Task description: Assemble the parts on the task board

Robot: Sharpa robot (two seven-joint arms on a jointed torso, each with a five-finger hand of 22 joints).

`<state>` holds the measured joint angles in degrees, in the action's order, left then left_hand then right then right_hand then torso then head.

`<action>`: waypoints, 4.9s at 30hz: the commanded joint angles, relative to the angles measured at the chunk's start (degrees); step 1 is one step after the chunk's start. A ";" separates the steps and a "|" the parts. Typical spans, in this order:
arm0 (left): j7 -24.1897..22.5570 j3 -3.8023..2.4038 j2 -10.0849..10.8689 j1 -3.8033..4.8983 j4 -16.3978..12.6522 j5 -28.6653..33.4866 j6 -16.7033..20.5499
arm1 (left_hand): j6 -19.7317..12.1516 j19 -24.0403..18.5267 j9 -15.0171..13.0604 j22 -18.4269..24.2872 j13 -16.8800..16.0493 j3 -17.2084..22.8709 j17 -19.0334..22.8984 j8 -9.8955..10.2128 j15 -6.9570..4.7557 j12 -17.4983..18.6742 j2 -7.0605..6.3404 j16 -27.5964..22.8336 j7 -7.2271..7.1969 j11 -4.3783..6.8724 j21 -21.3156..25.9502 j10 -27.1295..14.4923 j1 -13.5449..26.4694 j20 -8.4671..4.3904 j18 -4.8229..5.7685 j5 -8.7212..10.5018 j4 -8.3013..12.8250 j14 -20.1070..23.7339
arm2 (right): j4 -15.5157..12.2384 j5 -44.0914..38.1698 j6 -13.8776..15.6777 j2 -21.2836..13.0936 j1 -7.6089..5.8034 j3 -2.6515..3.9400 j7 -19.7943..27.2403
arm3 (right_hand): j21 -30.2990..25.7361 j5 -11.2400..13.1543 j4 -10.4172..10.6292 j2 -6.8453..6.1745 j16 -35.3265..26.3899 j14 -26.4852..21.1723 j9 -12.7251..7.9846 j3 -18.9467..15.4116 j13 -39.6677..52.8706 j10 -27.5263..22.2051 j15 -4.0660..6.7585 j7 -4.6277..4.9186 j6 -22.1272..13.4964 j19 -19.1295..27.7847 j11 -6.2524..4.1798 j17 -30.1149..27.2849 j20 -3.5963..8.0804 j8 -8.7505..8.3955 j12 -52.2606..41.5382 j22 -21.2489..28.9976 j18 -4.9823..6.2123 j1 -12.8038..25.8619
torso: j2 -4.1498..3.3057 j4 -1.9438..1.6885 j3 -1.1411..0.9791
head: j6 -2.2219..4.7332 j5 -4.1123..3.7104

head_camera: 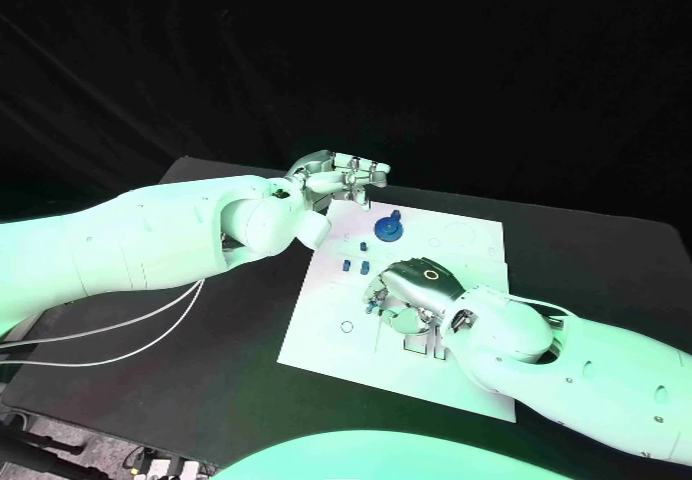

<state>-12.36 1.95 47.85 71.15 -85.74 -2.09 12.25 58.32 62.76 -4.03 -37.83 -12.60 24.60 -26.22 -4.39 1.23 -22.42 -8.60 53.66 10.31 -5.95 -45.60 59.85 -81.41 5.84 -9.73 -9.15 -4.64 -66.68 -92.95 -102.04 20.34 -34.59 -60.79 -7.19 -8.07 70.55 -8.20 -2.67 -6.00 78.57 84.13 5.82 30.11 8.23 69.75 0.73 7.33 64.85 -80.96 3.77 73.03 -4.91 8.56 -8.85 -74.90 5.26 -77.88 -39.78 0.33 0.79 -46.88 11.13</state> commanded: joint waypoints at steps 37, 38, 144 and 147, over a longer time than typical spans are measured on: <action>0.41 -0.06 0.33 0.15 -0.93 0.15 -1.42 | -0.27 -0.03 0.00 0.08 0.05 -0.15 0.08 0.17 0.07 -0.25 -0.21 -0.23 0.01 0.07 0.24 -0.54 -0.20 0.37 -0.81 0.13 0.13 0.32 | 1.30 -1.34 -2.80 1.73 0.06 -0.40 -1.20 | -0.52 -0.06 -0.23 -0.17 0.18 2.90 0.10 -0.57 0.00 -0.18 0.11 0.35 -0.06 0.26 -0.06 -0.14 -0.17 0.00 0.46 -4.37 -0.90 1.48 | 0.04 -0.02 0.04 | -0.58 -0.01; 0.42 -0.07 0.35 0.16 -0.95 0.14 -1.40 | -0.27 -0.03 0.00 0.08 0.05 -0.15 0.08 0.17 0.07 -0.25 -0.21 -0.23 0.01 0.07 0.24 -0.54 -0.20 0.37 -0.81 0.13 0.13 0.32 | 1.32 -1.35 -3.01 1.75 0.06 -0.42 -1.24 | -0.63 -0.22 -0.17 -0.33 0.23 2.90 0.10 -0.79 -0.01 -0.22 0.09 0.37 -0.15 0.32 -0.04 -0.10 -0.19 -0.09 0.53 -4.33 -0.88 1.77 | 0.02 -0.03 0.02 | -0.63 0.00; 0.80 -0.05 1.63 0.14 -0.73 0.04 -1.26 | -0.38 -0.04 -0.05 0.23 0.07 -0.31 0.19 0.03 0.13 -0.51 -0.01 -0.33 0.03 0.03 0.49 -0.73 -0.01 0.46 -0.82 0.13 0.02 0.37 | 0.67 1.86 -8.67 -10.91 -5.39 0.50 -1.95 | -2.84 -2.11 1.11 -0.13 1.30 2.69 -0.35 -7.81 -2.45 -2.30 -0.36 0.55 -0.97 0.34 0.38 -0.56 -0.81 -2.82 -0.64 -4.19 -0.59 2.25 | 0.43 0.60 0.01 | 0.51 -2.24; 0.80 -0.05 1.63 0.14 -0.74 0.04 -1.26 | -0.38 -0.04 -0.05 0.23 0.07 -0.31 0.19 0.03 0.13 -0.51 -0.01 -0.33 0.03 0.03 0.49 -0.73 -0.01 0.46 -0.82 0.13 0.02 0.37 | 0.86 1.83 -8.71 -10.85 -5.35 0.49 -1.99 | -2.82 -2.09 1.09 -0.12 1.34 2.70 -0.33 -7.74 -2.46 -2.22 -0.34 0.55 -0.89 0.33 0.36 -0.52 -0.77 -2.79 -0.63 -4.22 -0.59 2.21 | 0.42 0.59 0.00 | 0.48 -2.26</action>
<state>-11.26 1.93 49.52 71.25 -86.34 -2.09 11.90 58.33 62.77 -4.03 -37.68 -12.62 24.60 -26.11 -4.39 1.23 -22.63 -8.60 53.67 10.30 -5.95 -45.37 59.45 -81.41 5.84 -9.73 -9.15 -4.64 -66.68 -92.26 -99.44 12.64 -45.47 -66.25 -6.65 -9.46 67.35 -10.52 -1.57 -6.64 79.59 84.03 5.40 22.08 5.73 67.12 0.02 7.88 63.40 -80.15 4.16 72.43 -5.72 5.52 -9.31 -74.91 5.27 -75.72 -39.35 0.93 0.77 -46.35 8.92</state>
